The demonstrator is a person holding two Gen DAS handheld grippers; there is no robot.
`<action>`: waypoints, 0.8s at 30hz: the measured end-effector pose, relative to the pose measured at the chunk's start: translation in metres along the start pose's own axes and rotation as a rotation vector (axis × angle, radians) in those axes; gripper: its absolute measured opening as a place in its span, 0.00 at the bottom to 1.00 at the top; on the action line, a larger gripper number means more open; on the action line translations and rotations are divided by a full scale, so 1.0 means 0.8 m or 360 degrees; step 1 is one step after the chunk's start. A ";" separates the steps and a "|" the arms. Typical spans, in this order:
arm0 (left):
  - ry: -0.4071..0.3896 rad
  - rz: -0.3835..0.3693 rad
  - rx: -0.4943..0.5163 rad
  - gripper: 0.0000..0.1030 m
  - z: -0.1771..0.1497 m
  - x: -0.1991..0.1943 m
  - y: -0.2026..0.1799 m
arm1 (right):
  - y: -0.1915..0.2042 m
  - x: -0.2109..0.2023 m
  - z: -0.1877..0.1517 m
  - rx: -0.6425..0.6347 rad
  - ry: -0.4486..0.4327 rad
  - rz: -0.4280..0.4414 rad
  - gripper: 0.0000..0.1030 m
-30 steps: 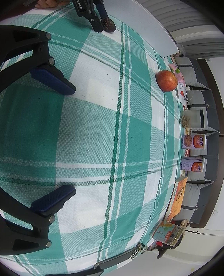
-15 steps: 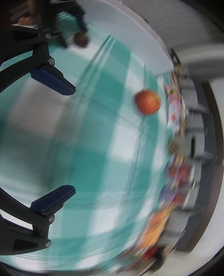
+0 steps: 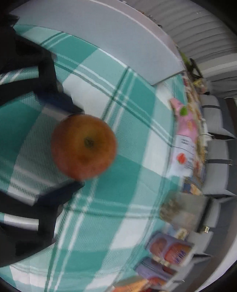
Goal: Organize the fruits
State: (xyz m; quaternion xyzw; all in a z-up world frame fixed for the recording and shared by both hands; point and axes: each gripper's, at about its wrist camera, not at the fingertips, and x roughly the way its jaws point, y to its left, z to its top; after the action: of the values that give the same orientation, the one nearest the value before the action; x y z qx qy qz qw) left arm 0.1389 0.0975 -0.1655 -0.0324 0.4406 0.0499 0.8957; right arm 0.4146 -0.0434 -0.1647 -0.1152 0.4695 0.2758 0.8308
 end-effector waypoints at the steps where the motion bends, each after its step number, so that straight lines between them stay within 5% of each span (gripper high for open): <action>1: 0.0000 -0.0001 0.0000 0.93 0.000 0.000 0.000 | 0.001 -0.001 -0.002 0.0000 0.0001 -0.0019 0.65; 7: 0.0000 -0.0001 -0.0001 0.93 0.000 0.000 0.000 | -0.018 -0.039 -0.034 0.0097 -0.0009 0.0054 0.65; 13: 0.0000 -0.0001 -0.0001 0.93 0.000 0.000 0.000 | -0.048 -0.117 -0.123 0.0161 0.0053 0.0135 0.65; 22: 0.0002 -0.0003 0.0000 0.94 0.000 0.001 0.000 | -0.046 -0.173 -0.275 0.0217 -0.0008 -0.0032 0.67; 24: 0.0014 -0.0034 0.0002 0.96 0.001 0.002 0.002 | -0.042 -0.176 -0.285 0.0220 -0.0044 -0.0075 0.81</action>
State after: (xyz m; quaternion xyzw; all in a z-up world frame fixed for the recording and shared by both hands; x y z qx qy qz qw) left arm 0.1401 0.0992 -0.1662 -0.0367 0.4442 0.0400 0.8943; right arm 0.2131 -0.2226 -0.1698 -0.0647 0.4731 0.2247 0.8494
